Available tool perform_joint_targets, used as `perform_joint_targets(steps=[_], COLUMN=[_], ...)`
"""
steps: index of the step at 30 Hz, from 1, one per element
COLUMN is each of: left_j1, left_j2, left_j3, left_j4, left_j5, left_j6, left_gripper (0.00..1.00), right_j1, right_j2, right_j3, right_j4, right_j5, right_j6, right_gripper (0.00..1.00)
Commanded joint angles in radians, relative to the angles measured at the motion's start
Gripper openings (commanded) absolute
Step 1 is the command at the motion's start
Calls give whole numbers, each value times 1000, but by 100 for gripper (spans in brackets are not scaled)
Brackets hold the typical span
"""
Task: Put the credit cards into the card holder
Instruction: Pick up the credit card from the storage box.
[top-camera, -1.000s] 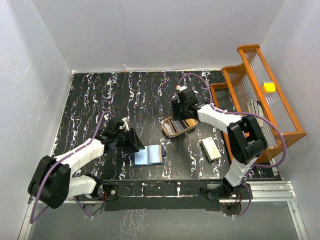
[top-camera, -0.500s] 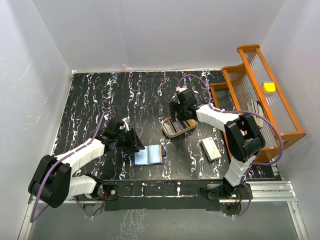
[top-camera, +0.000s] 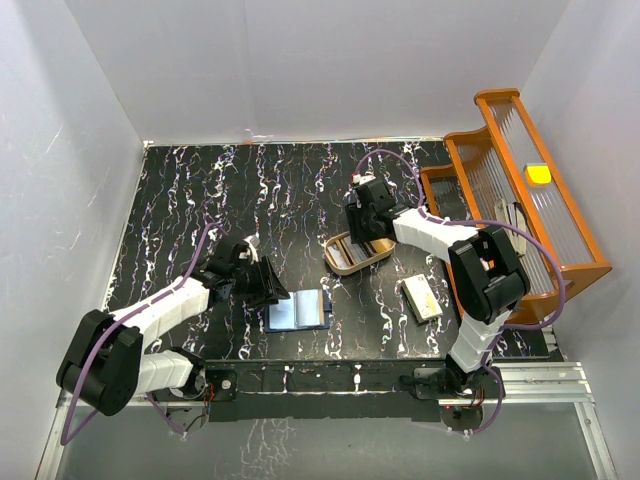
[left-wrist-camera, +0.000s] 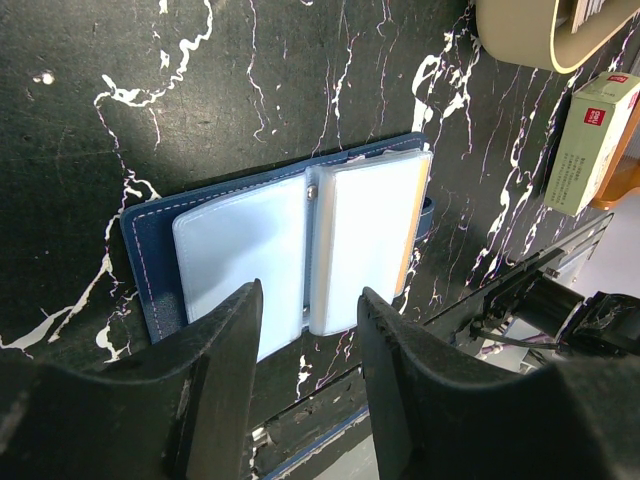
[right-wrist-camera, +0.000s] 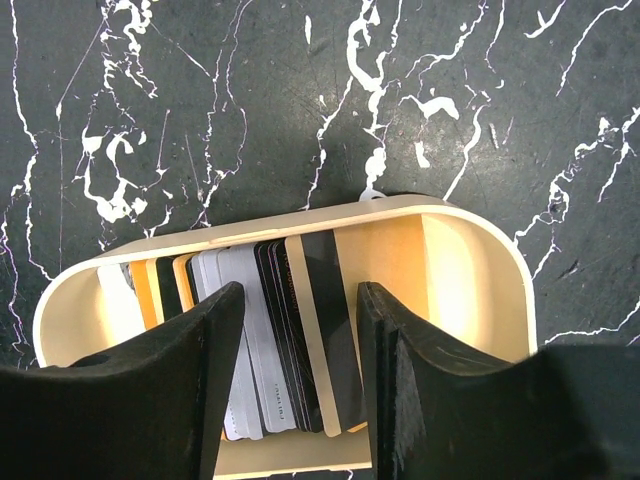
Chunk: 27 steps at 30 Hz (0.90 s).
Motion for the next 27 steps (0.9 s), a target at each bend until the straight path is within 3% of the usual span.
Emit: perform_joint_targets(steps=[1,14,27], left_j1=[-3,-4,-4], left_j2=[0,7,7], left_j3=[-6,-7,-6], left_j4=[-1,7,7], left_j5=[17,19,18], left_j6=[8,4,4], left_gripper=[41,41,41], right_j1=[4,5,5], right_j2=[-35,-63,-127], right_j3=[-13,-10,6], right_j4=[27,22,-12], right_j5=[-38,-33,2], right_j6=[6,10,5], right_gripper=[45,27,0])
